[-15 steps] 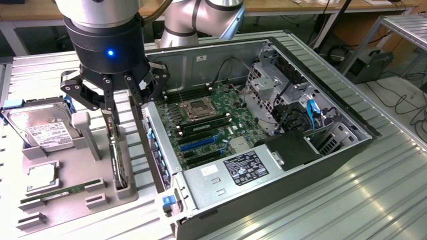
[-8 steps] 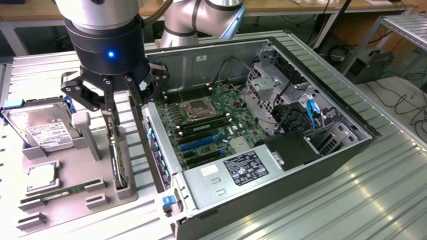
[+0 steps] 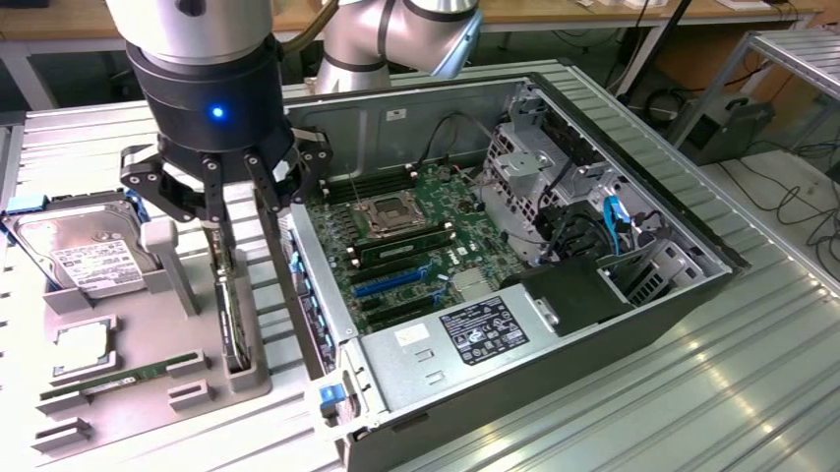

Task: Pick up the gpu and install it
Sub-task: 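Pick up the gpu and move the gpu toward the slot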

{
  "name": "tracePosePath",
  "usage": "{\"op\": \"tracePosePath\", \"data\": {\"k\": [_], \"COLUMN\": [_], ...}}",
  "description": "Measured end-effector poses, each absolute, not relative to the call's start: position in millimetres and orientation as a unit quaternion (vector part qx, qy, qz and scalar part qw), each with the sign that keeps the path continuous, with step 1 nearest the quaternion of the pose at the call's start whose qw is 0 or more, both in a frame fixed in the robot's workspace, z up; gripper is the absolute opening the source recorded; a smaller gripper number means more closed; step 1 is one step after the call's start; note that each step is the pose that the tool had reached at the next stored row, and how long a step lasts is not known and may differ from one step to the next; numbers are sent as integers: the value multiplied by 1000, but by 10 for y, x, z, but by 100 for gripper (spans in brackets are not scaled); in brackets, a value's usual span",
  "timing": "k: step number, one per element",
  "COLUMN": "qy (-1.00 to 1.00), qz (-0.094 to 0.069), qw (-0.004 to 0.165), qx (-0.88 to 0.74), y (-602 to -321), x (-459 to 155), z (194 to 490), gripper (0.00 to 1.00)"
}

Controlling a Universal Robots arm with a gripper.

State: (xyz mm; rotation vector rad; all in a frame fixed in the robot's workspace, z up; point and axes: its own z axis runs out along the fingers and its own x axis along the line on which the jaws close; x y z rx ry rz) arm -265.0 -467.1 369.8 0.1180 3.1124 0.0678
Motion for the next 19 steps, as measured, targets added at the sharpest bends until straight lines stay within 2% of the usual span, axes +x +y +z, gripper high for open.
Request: {"op": "tracePosePath", "data": {"k": [19], "qy": [999], "qz": [22], "qw": [13], "qx": [38], "y": [-4671], "x": [-2689], "z": [3621], "gripper": [42]}}
